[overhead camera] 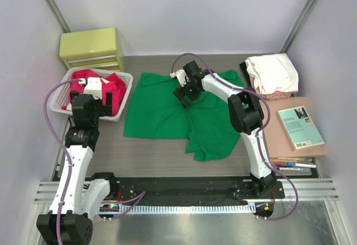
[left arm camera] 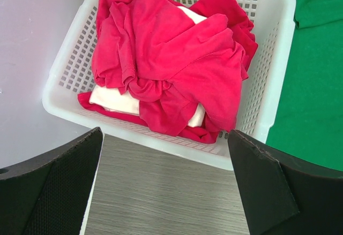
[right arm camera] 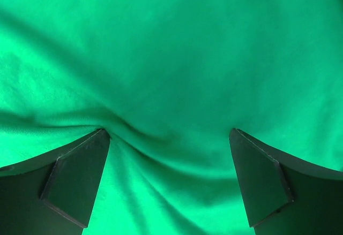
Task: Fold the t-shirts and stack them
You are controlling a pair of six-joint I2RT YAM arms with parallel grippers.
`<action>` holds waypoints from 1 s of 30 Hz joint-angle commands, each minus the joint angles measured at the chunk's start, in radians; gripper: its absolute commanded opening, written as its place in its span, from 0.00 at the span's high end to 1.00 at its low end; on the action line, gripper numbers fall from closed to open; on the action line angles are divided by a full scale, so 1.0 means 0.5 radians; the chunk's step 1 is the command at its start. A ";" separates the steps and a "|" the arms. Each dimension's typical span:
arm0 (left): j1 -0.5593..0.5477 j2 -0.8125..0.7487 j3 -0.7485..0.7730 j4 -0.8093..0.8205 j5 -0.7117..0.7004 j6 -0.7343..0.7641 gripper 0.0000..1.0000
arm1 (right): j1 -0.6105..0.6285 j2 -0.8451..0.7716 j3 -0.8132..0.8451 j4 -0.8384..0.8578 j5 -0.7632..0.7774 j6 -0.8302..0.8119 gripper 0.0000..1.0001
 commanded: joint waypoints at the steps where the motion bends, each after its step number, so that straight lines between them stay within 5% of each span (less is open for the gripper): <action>1: 0.016 -0.008 0.004 0.125 0.014 0.007 0.00 | -0.077 0.229 0.166 -0.040 0.108 -0.046 0.00; 10: 0.016 0.011 0.007 0.134 0.017 0.007 0.00 | -0.187 0.527 0.661 -0.248 0.105 -0.077 0.00; 17: 0.016 0.029 0.004 0.134 0.030 0.001 0.00 | -0.184 0.521 0.631 -0.264 0.023 -0.111 0.00; 21: 0.016 0.023 -0.011 0.138 0.039 -0.002 0.00 | -0.163 0.331 0.432 -0.181 -0.094 -0.120 0.00; 30: 0.019 0.044 0.022 0.086 0.112 -0.030 0.00 | 0.082 -0.788 -0.005 0.040 0.013 -0.099 0.00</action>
